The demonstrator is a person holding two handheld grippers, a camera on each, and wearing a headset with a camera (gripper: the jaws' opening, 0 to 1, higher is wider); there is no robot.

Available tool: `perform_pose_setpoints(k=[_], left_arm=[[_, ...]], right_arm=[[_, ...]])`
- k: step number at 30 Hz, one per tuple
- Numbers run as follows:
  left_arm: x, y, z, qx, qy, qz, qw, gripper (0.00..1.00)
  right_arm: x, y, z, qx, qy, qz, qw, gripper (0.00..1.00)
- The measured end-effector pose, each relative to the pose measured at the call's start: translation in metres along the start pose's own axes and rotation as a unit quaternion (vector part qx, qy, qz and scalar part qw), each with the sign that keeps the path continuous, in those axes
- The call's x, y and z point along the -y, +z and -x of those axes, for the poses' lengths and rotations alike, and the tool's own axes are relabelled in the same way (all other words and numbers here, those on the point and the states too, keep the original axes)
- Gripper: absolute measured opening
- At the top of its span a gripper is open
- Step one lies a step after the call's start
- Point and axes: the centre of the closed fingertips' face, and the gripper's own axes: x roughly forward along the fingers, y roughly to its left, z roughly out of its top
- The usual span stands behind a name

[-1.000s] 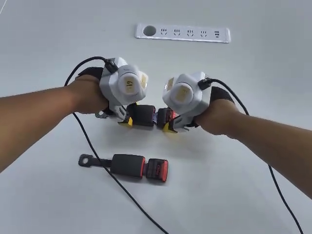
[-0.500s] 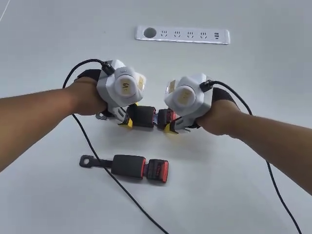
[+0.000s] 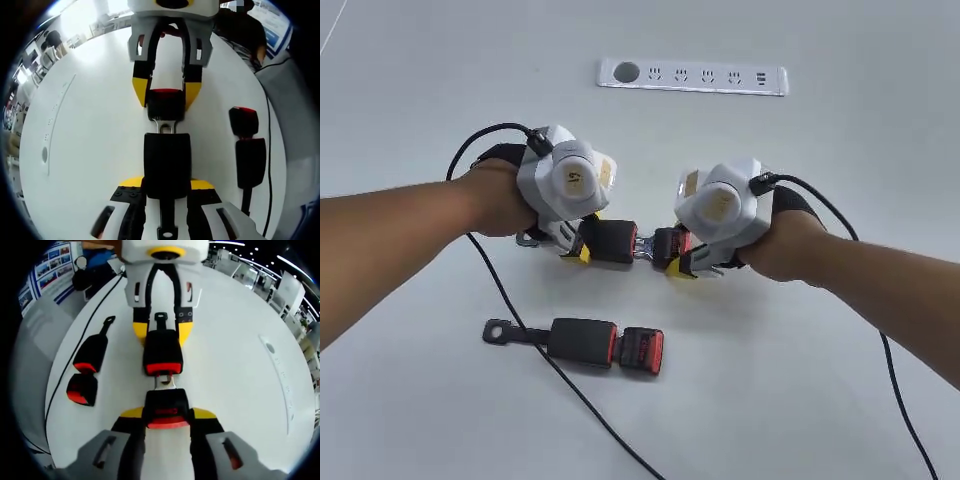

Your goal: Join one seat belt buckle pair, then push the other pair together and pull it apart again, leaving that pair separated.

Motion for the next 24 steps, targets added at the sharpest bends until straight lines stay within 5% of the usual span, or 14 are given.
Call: perform_pose_setpoints(k=[24], left_arm=[[0.001, 0.0, 0.0, 0.005, 0.003, 0.004, 1.0, 0.31]], right_arm=[[-0.001, -0.049, 0.029, -0.014, 0.005, -0.007, 0.9999, 0.34]])
